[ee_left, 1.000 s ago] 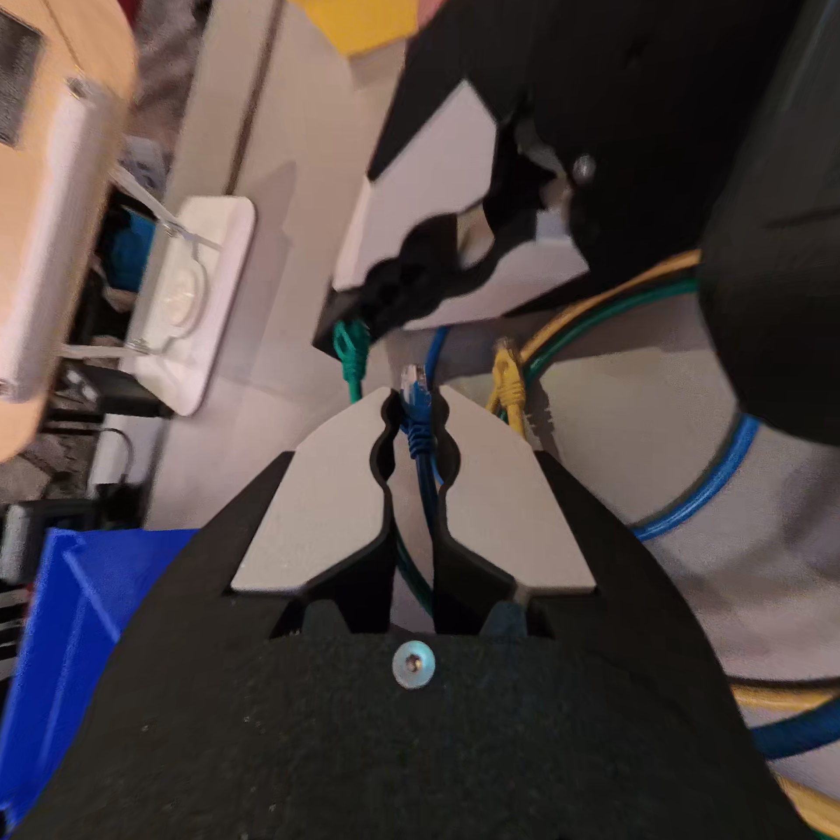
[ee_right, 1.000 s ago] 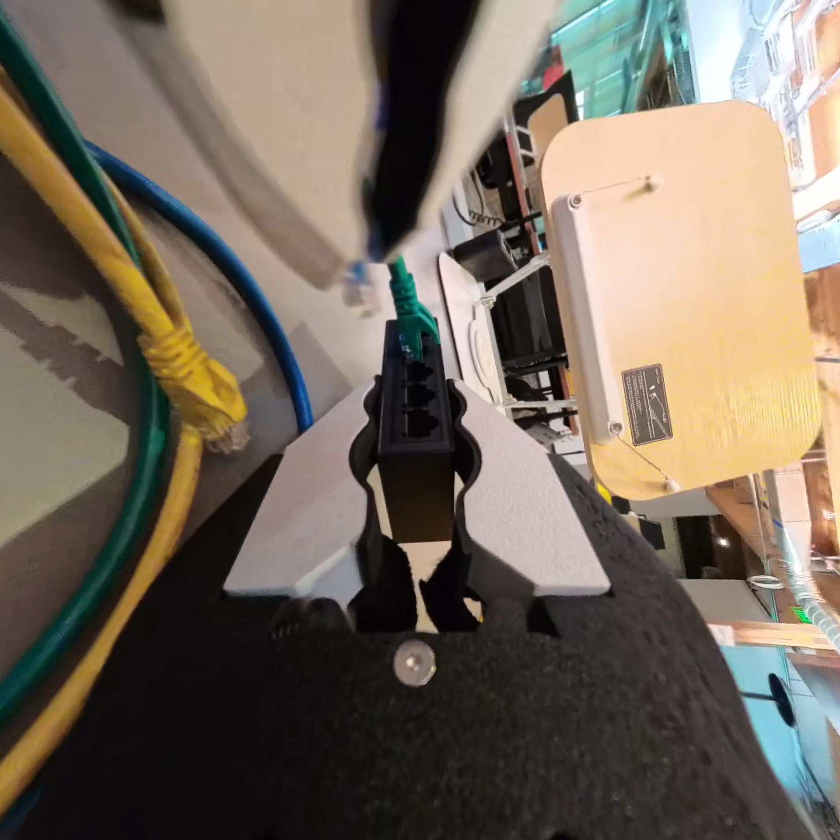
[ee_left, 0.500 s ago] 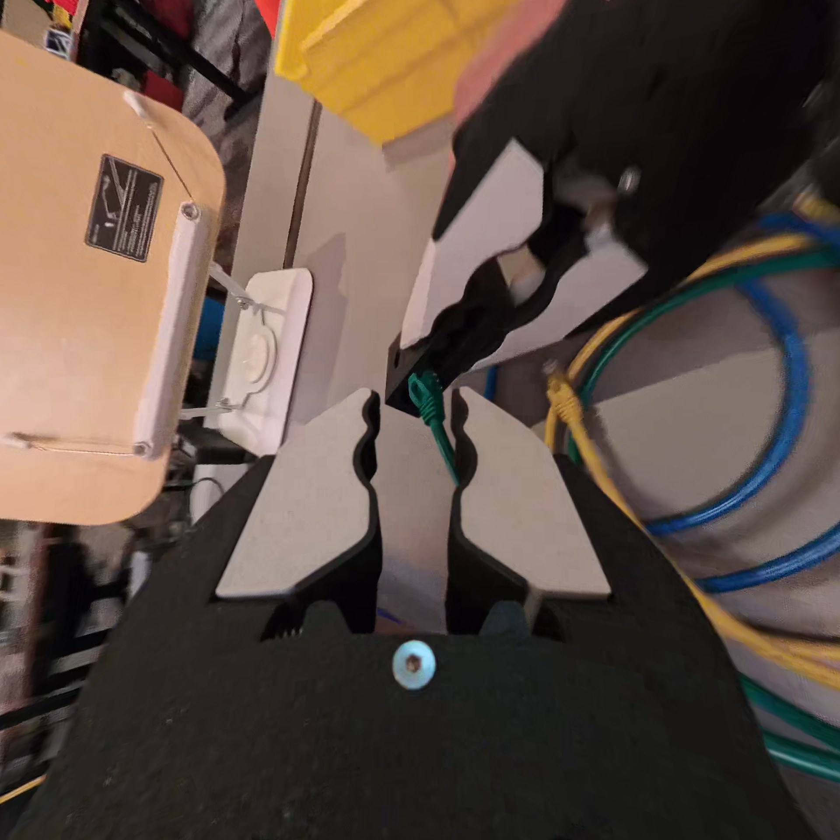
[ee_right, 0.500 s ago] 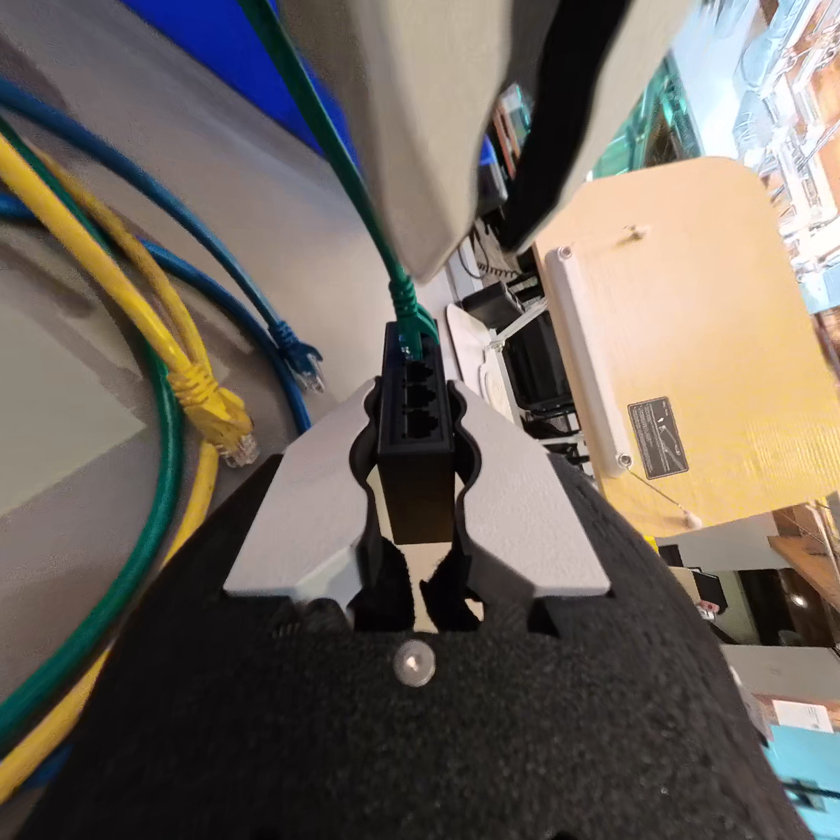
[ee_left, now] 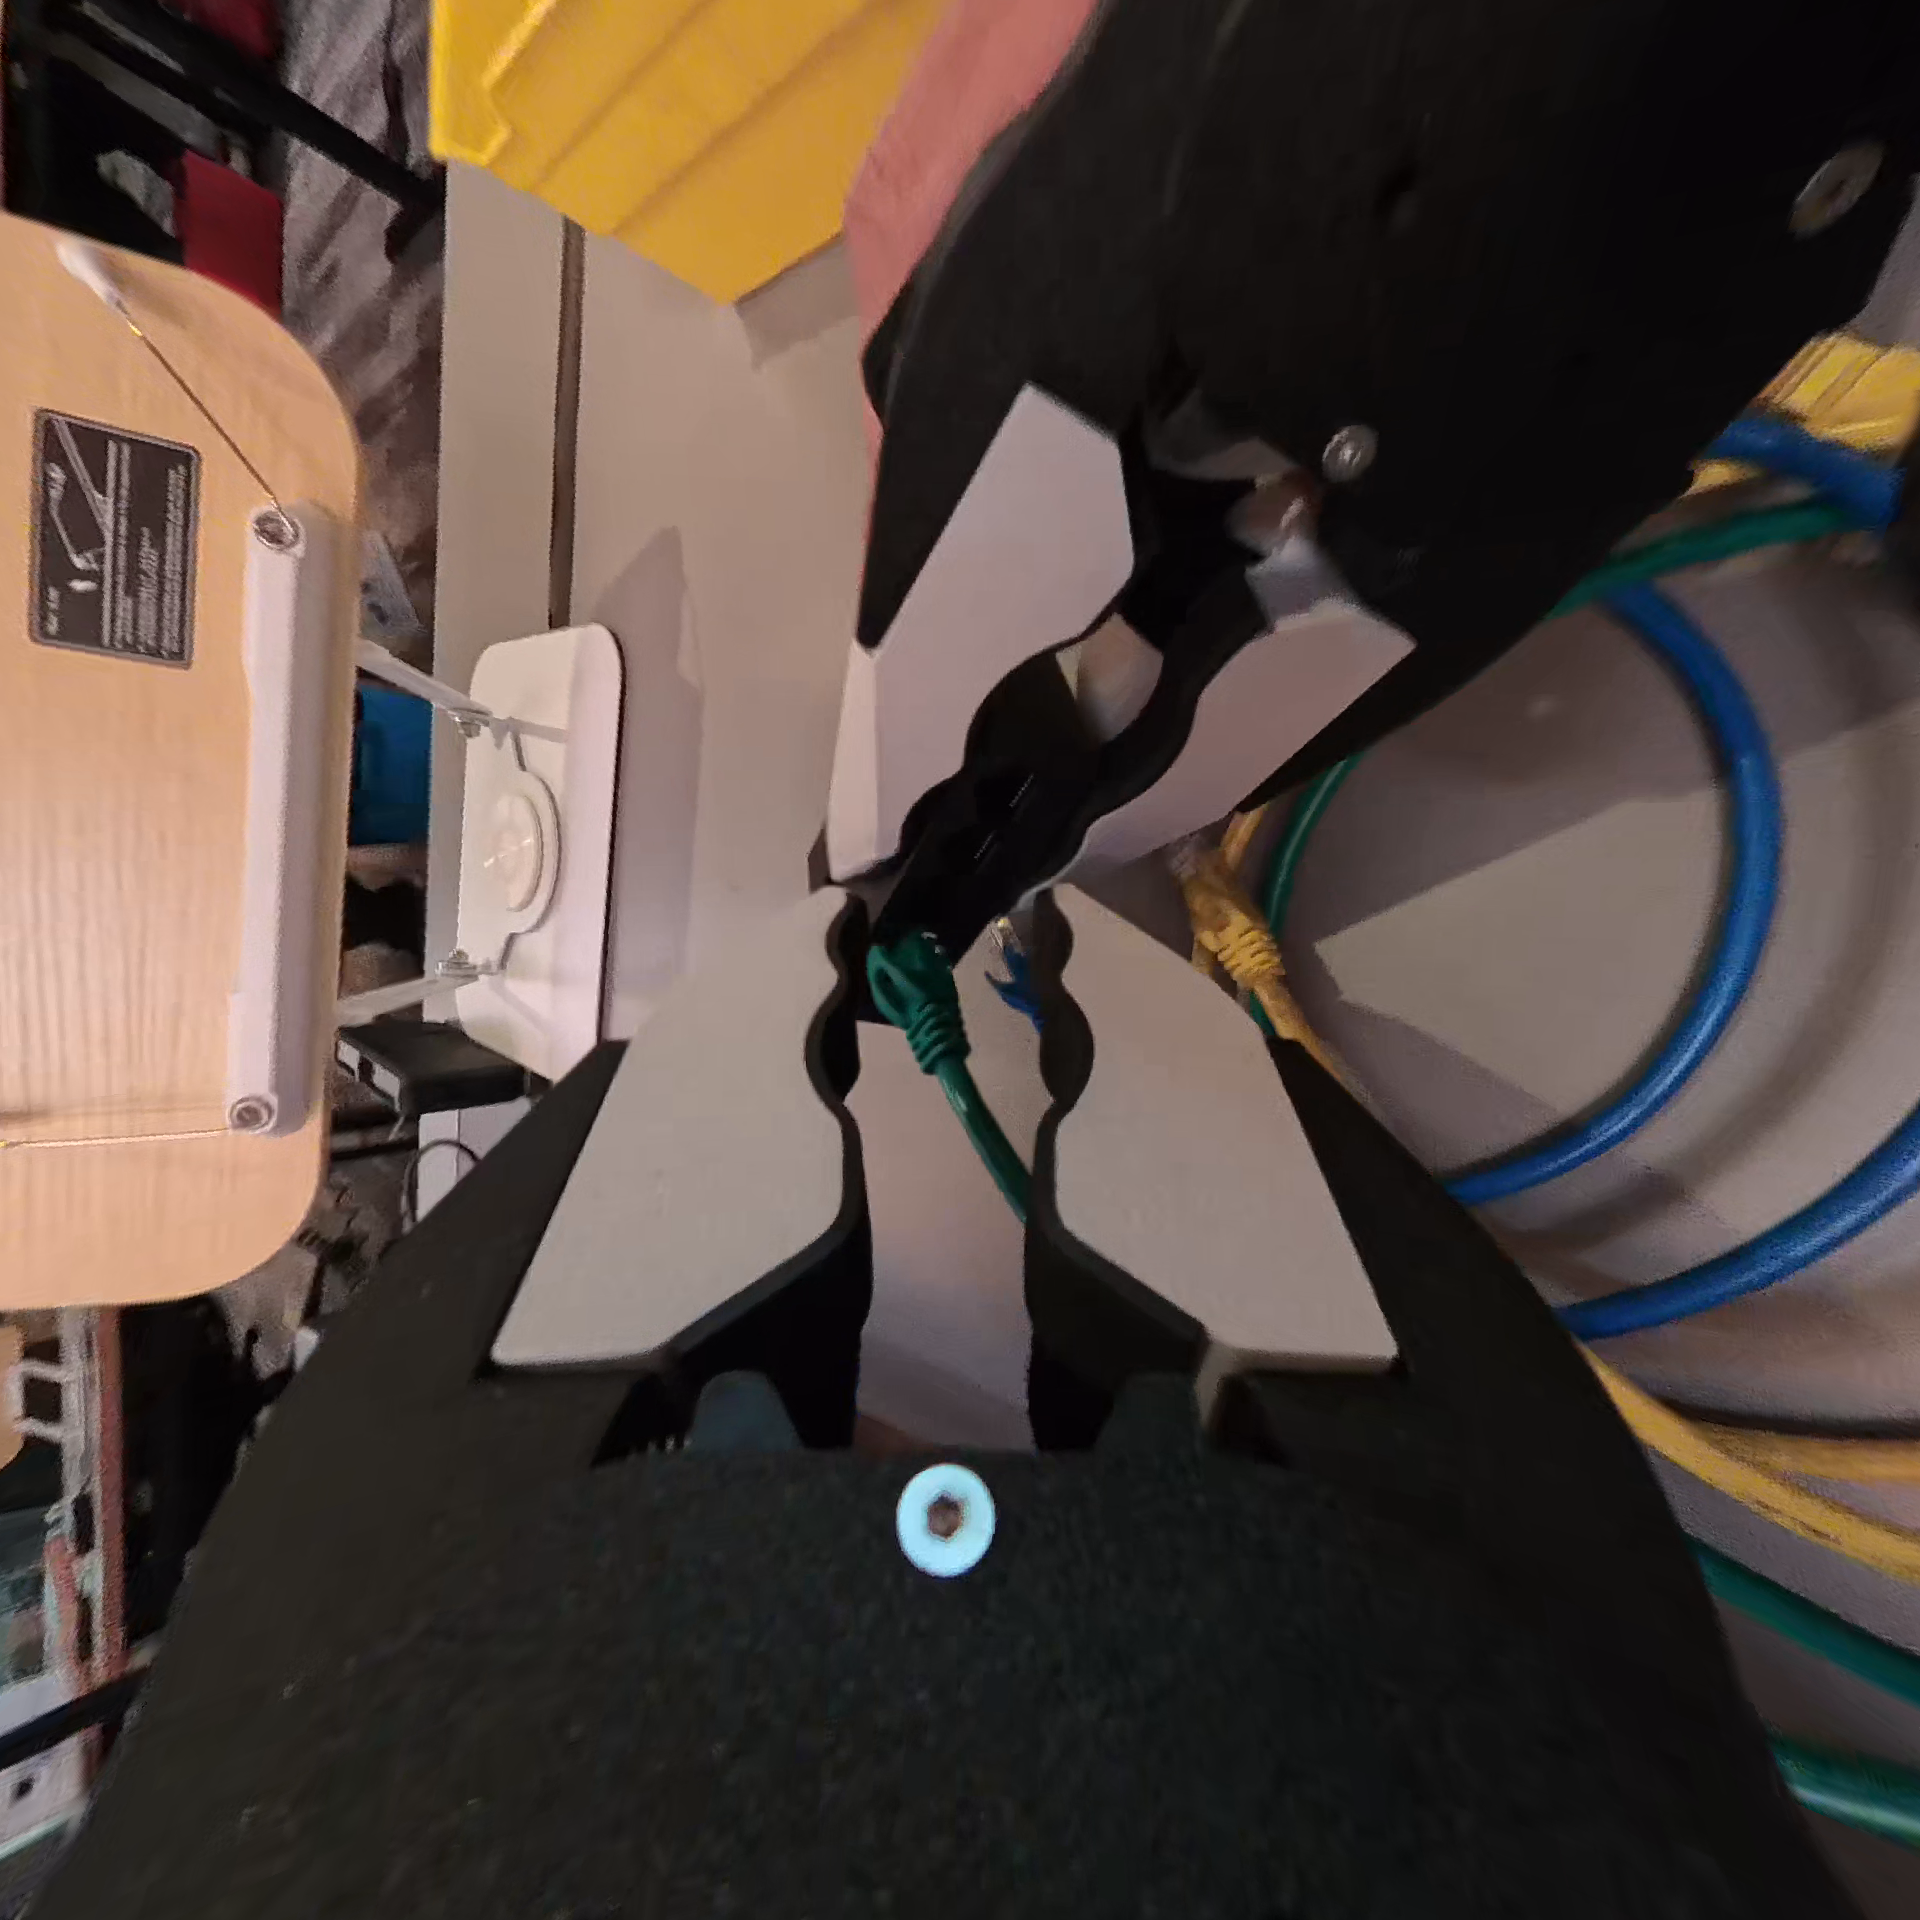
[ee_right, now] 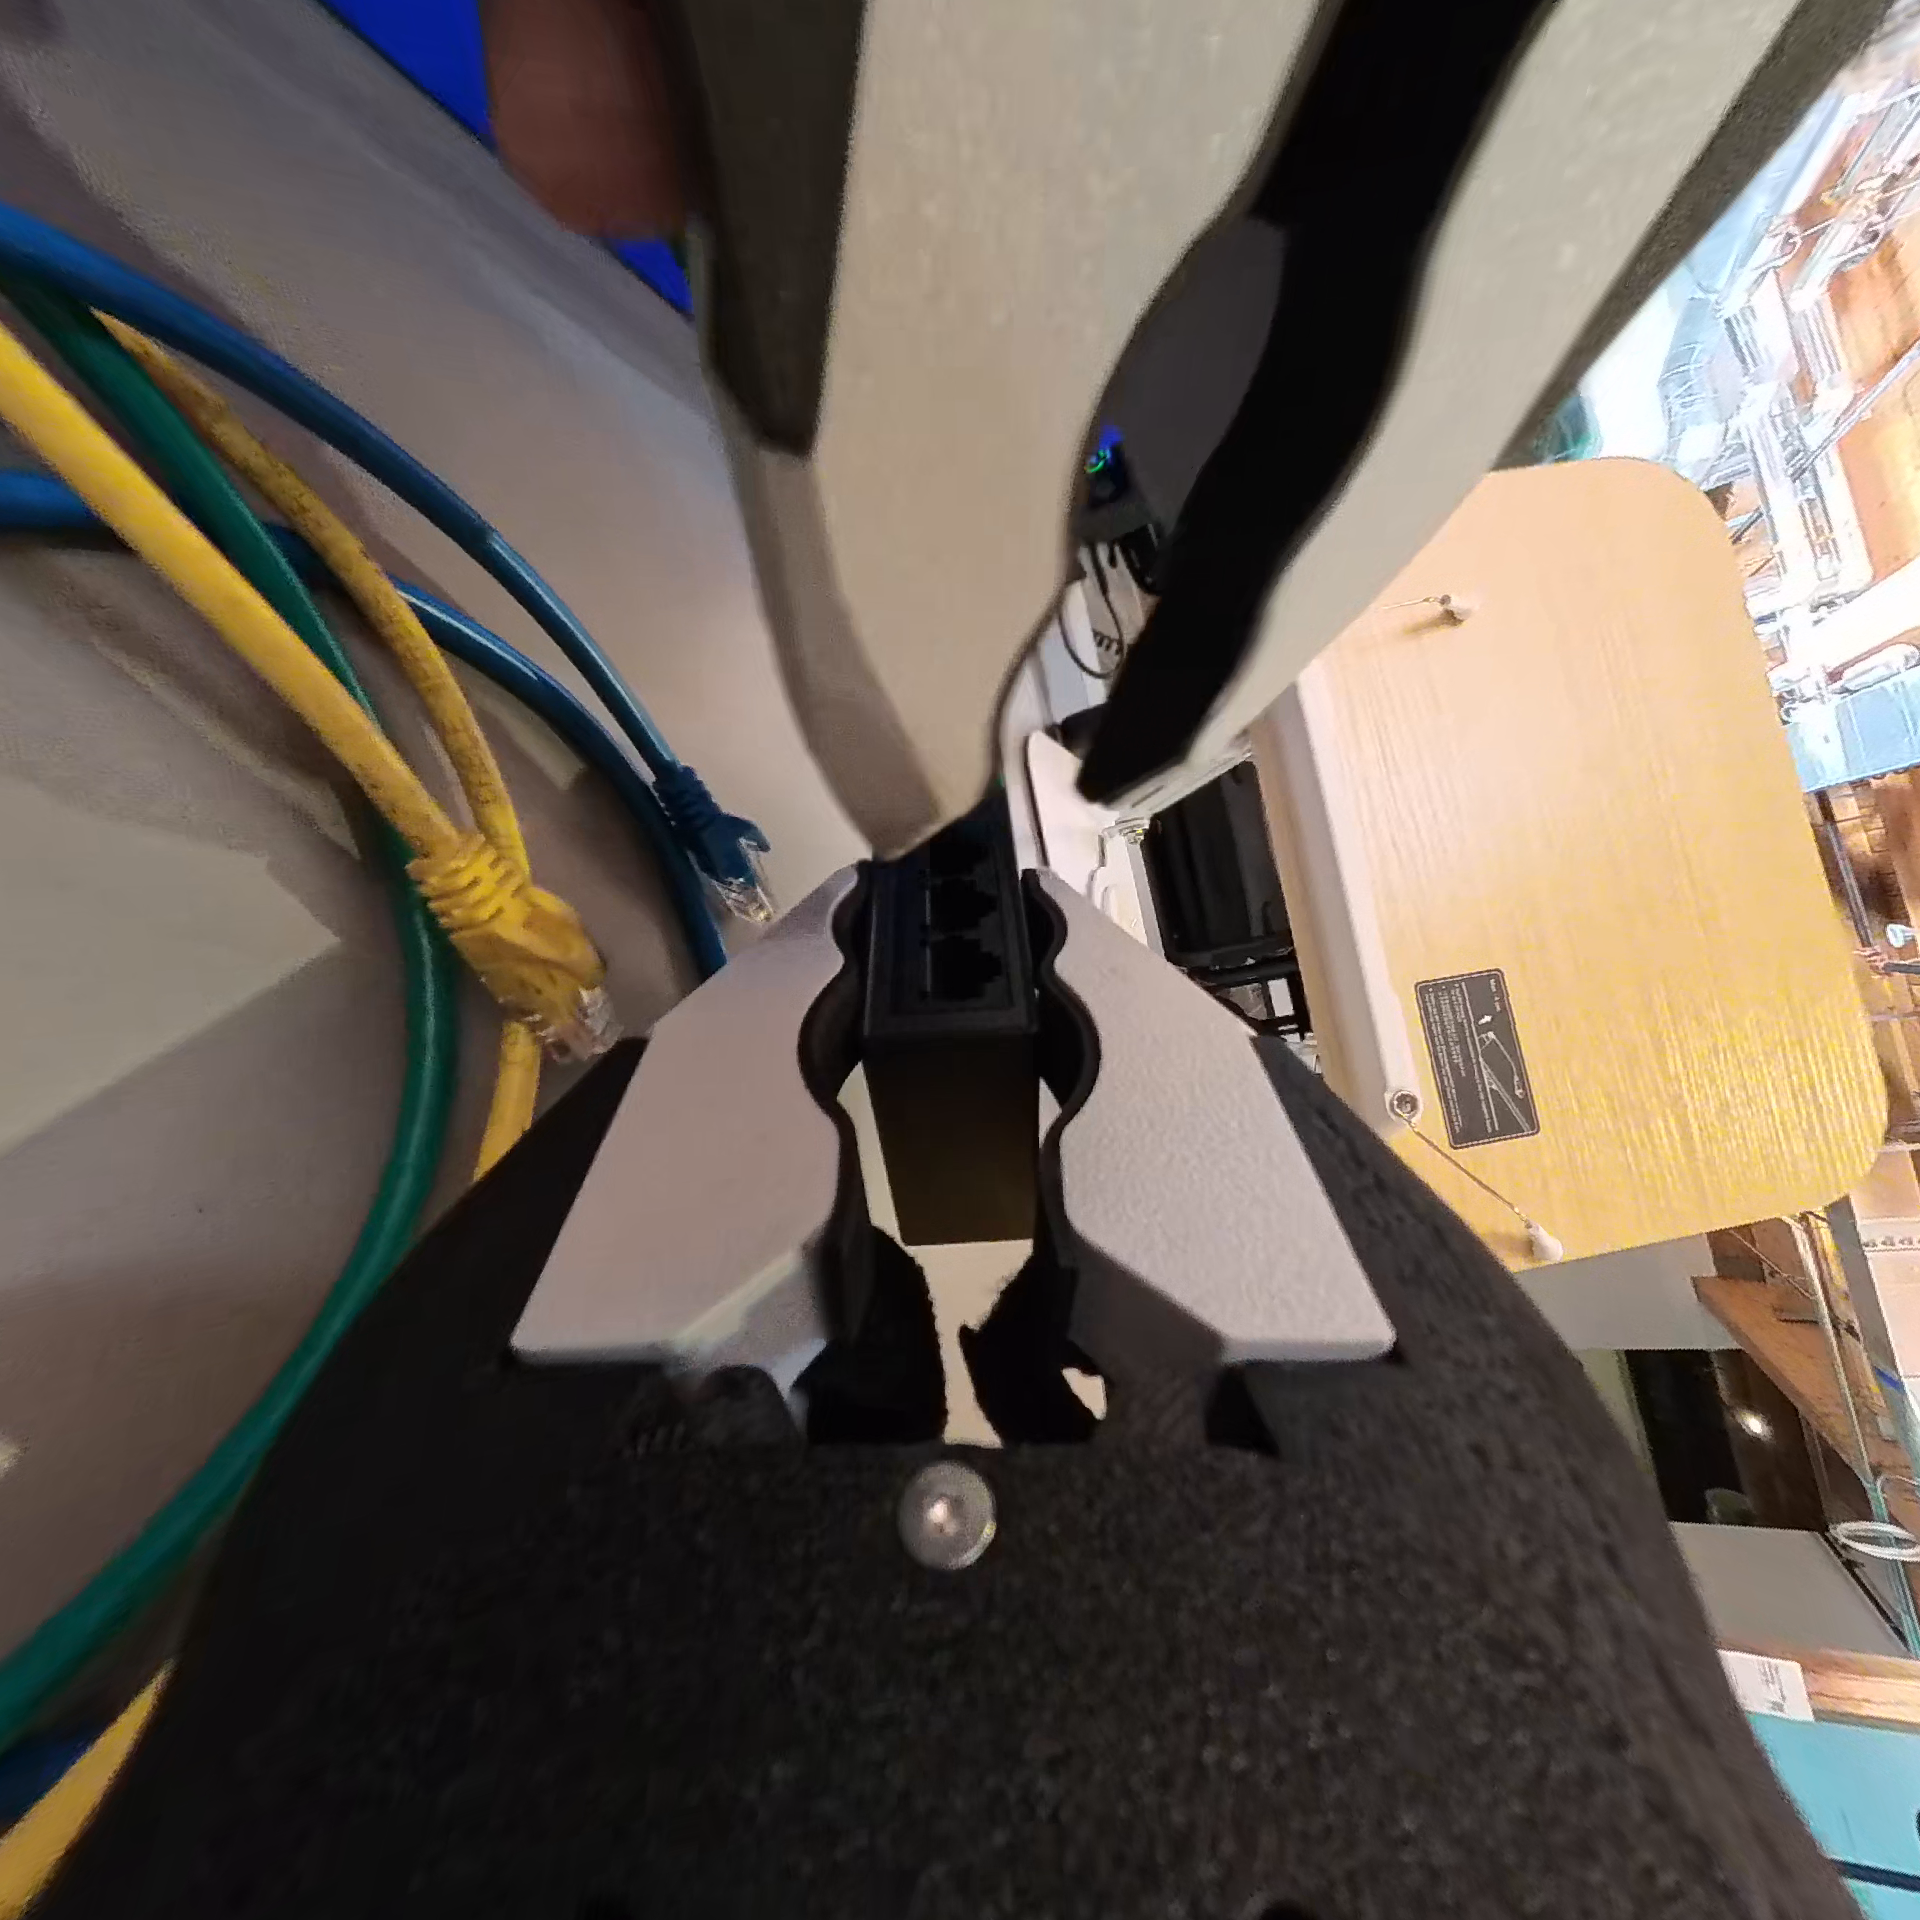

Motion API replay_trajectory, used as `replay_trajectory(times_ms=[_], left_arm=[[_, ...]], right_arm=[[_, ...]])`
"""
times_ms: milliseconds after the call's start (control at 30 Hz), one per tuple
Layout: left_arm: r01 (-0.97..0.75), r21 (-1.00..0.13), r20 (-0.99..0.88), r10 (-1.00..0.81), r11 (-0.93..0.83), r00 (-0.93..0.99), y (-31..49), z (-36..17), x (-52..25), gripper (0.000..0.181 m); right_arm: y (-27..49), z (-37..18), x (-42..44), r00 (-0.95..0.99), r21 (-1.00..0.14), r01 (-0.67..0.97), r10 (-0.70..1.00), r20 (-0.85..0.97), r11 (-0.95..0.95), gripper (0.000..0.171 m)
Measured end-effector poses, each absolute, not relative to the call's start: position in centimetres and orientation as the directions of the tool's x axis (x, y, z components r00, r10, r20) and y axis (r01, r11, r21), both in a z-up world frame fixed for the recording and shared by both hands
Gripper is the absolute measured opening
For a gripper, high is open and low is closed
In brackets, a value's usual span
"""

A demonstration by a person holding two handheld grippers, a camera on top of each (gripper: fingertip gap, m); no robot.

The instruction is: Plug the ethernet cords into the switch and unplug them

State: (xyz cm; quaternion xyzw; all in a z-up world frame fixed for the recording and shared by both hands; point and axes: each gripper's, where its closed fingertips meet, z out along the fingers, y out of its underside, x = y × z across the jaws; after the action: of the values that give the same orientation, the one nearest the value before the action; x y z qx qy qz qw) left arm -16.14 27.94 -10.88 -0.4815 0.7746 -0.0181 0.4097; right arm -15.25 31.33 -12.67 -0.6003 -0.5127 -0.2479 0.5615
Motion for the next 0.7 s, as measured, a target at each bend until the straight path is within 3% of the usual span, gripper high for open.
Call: replay_trajectory(times_ms=[300,533,700], left_arm=[[-0.792,-0.316,-0.749,-0.65,0.522,-0.13,30.2,-12.5,-16.2,0.026],[-0.793,-0.347,-0.764,-0.641,0.501,-0.07,30.6,-12.1,-16.5,0.017],[-0.788,-0.357,-0.773,-0.632,0.503,-0.053,30.8,-12.1,-16.5,0.021]], right_arm=[[31.3,-12.9,-15.2,0.339,-0.407,0.901,0.339,0.877,0.152,0.027],[31.5,-12.7,-14.9,0.348,-0.41,0.901,0.327,0.879,0.144,0.028],[31.5,-12.8,-14.9,0.337,-0.399,0.905,0.326,0.883,0.145,0.027]])
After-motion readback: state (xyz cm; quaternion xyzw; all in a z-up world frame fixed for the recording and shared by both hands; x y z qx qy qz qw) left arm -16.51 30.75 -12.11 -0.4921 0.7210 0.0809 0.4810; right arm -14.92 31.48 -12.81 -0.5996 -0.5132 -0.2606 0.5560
